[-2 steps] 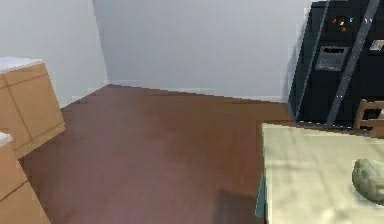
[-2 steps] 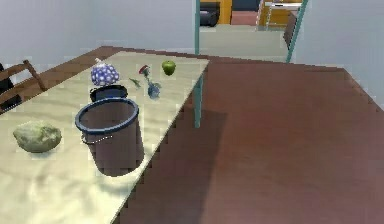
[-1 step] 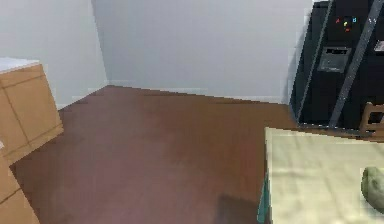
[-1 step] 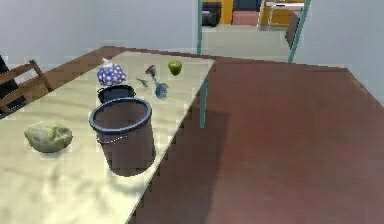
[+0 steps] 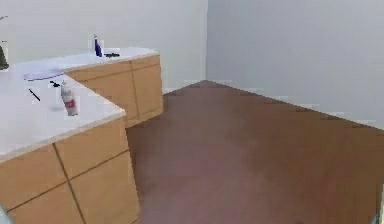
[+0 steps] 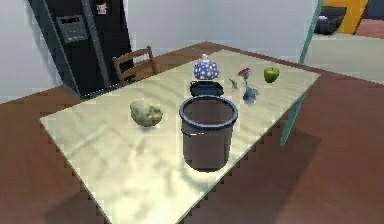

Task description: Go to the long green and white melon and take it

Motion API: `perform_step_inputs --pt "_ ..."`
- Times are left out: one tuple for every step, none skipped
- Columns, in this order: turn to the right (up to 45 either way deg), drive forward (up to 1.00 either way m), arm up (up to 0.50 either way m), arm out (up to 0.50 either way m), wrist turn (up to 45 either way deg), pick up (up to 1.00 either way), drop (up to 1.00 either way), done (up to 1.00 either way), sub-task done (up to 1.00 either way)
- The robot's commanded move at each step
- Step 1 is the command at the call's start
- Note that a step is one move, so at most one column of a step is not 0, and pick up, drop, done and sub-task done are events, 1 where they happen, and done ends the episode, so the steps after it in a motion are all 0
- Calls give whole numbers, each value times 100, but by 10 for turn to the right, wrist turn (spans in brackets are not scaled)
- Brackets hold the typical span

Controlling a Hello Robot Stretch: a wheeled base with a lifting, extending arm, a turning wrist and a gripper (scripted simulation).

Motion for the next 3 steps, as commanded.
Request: perform_step_inputs --pt "0 15 0 0 0 0 0 0 0" --pt "360 0 0 0 0 0 0 0 0" --pt "0 70 0 0 0 0 0 0 0"
